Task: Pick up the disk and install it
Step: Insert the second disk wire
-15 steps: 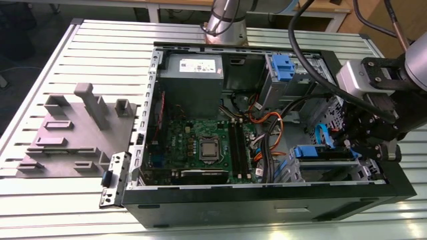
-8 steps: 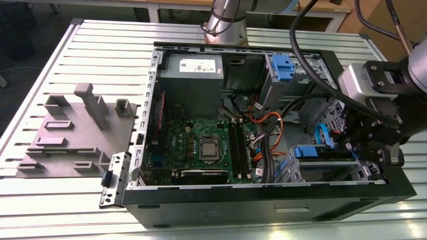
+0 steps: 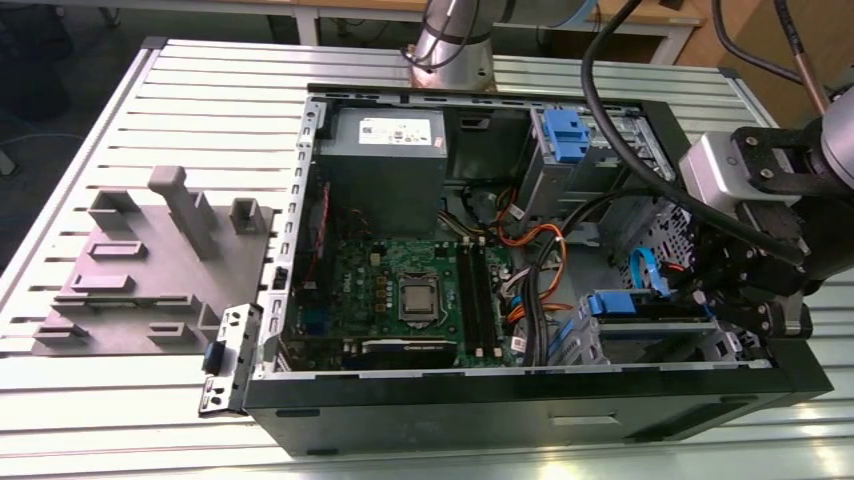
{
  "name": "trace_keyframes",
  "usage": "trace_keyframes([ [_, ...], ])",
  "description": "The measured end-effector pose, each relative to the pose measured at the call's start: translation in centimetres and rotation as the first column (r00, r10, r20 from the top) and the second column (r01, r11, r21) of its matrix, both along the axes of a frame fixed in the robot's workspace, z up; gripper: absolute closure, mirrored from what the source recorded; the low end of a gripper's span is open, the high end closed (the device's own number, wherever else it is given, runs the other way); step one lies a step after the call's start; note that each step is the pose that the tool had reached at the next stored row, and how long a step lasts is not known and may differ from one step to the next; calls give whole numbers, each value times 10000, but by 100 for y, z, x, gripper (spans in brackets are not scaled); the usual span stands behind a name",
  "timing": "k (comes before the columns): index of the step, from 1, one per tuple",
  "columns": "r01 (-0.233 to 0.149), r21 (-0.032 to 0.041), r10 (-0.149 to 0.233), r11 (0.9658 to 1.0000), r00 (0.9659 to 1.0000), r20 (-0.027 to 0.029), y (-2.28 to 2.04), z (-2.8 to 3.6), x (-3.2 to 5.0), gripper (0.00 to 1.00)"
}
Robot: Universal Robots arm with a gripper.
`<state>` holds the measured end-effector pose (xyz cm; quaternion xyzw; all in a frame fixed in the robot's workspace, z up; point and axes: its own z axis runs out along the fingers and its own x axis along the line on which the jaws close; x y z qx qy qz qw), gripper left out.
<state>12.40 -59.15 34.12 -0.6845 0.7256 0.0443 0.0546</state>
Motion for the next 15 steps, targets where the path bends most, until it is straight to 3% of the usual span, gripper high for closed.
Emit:
trace_keyframes([
  [15, 0, 0, 0, 10000, 10000, 0, -2, -1, 37, 83],
])
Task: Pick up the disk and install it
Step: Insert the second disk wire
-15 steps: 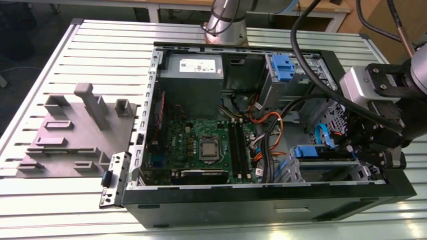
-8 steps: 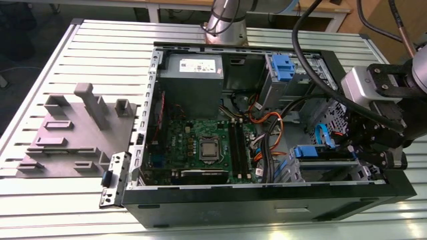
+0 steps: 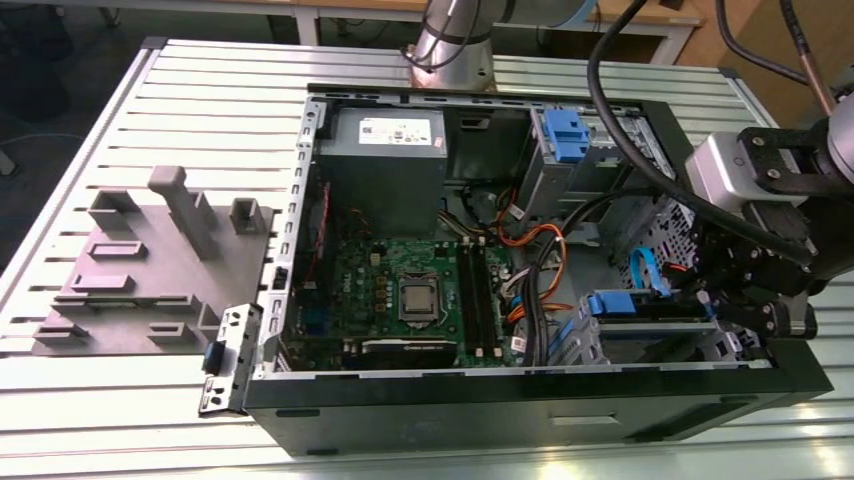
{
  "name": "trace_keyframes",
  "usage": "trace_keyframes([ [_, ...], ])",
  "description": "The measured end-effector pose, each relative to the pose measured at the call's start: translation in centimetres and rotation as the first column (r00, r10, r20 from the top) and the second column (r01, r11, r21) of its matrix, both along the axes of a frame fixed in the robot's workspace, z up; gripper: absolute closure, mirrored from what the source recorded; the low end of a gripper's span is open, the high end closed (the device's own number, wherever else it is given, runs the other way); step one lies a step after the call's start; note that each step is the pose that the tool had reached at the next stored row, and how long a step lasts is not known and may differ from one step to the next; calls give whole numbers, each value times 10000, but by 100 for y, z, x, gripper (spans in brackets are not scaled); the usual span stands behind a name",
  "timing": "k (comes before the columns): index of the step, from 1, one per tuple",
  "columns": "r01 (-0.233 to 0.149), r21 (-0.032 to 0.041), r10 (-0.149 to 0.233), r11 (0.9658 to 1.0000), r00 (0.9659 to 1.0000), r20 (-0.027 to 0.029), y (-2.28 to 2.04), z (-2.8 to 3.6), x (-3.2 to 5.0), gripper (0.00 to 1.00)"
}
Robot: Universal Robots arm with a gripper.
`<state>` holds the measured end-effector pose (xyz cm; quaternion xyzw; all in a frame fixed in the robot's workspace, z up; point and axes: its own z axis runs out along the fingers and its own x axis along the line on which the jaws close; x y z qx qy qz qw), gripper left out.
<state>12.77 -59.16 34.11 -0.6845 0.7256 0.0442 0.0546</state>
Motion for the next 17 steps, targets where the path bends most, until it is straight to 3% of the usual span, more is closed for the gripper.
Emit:
trace_keyframes([
  [11, -1, 2, 1, 10000, 10000, 2, 0, -1, 3, 83],
  [13, -1, 1, 1, 10000, 10000, 0, 0, 0, 3, 76],
  [17, 0, 0, 0, 10000, 10000, 0, 0, 0, 5, 76],
])
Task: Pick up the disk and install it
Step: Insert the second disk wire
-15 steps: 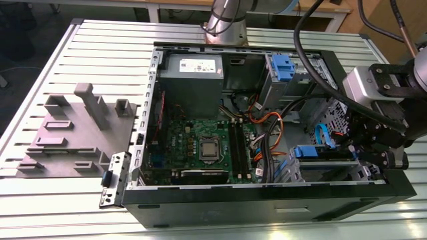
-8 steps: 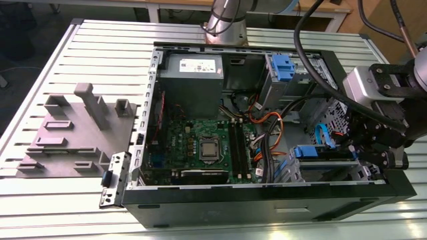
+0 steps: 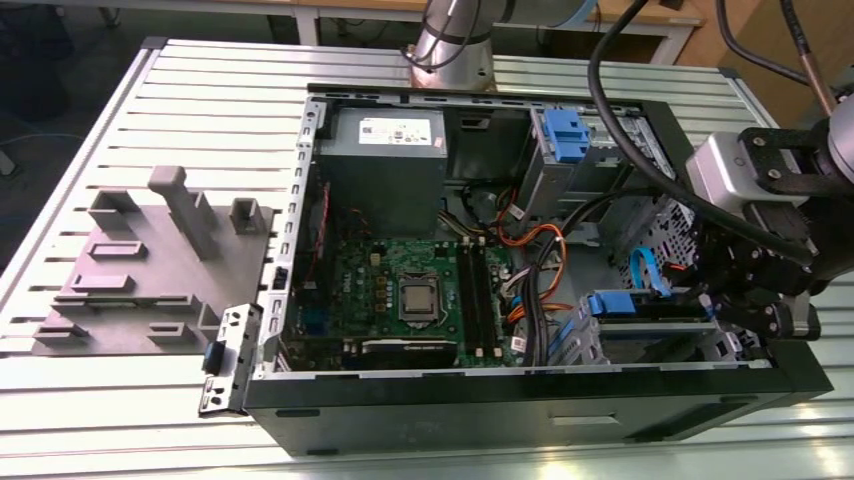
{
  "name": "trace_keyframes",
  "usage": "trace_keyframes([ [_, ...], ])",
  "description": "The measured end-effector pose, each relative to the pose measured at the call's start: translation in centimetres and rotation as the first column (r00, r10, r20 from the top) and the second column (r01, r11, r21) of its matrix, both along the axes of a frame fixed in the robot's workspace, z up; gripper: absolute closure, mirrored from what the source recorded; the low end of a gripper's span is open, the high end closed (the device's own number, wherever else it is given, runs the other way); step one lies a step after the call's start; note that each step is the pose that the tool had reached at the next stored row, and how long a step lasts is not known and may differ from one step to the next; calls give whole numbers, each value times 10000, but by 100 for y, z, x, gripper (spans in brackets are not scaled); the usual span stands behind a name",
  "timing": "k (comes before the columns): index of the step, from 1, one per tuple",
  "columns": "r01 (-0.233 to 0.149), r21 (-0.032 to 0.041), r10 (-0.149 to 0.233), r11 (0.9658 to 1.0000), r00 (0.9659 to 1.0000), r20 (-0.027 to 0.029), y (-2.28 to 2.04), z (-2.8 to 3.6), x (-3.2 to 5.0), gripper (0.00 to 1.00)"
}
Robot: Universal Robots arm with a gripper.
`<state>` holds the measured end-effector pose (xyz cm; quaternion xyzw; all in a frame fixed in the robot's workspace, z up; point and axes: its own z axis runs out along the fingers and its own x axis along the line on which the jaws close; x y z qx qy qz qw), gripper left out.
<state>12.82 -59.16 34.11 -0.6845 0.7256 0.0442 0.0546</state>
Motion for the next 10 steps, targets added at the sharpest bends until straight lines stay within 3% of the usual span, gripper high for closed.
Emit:
trace_keyframes([
  [10, 0, -15, 0, 10000, 10000, -3, 0, -20, 52, 76],
])
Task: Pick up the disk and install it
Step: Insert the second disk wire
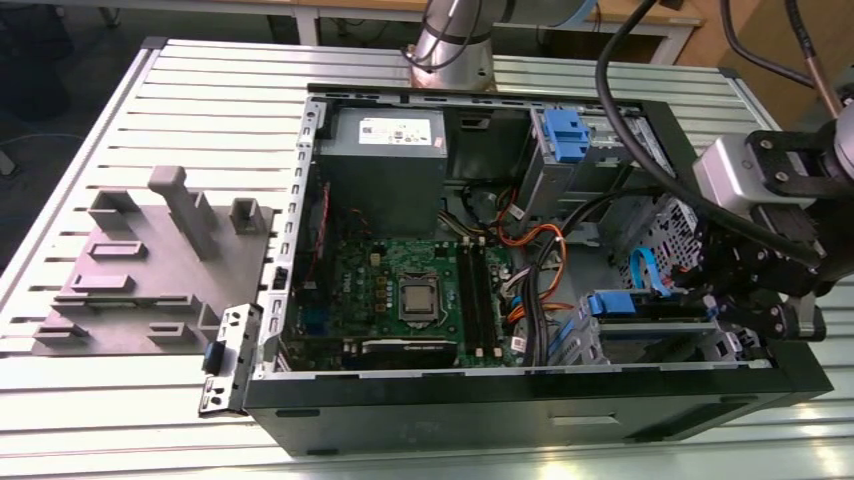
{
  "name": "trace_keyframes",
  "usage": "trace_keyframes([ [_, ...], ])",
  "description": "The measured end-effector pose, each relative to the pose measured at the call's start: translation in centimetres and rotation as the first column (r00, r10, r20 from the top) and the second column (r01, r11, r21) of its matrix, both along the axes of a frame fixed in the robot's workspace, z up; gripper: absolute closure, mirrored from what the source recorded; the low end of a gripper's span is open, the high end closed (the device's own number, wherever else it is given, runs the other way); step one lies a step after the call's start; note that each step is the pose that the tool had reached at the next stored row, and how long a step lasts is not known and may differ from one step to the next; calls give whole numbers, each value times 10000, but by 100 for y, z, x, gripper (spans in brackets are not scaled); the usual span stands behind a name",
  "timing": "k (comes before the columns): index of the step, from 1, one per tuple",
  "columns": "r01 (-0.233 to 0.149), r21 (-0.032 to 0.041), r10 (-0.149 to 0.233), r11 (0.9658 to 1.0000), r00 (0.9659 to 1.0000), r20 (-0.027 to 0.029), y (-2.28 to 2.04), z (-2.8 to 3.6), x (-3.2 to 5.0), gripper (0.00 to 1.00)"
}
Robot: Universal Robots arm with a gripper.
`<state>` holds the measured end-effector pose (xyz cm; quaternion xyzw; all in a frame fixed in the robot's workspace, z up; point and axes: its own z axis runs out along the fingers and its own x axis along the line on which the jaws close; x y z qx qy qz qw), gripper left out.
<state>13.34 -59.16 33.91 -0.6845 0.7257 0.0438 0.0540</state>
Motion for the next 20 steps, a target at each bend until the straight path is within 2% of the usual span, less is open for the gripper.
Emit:
trace_keyframes([
  [6, -22, -126, 21, 9999, 10000, -34, -1, -33, 1, 76],
  [7, -24, -128, 24, 9999, 10000, -34, -1, -33, 1, 76],
  [11, -26, -126, 26, 9999, 10000, -35, 0, -21, 1, 76],
  [20, -27, -44, 27, 10000, 10000, -35, 0, 52, 1, 76],
])
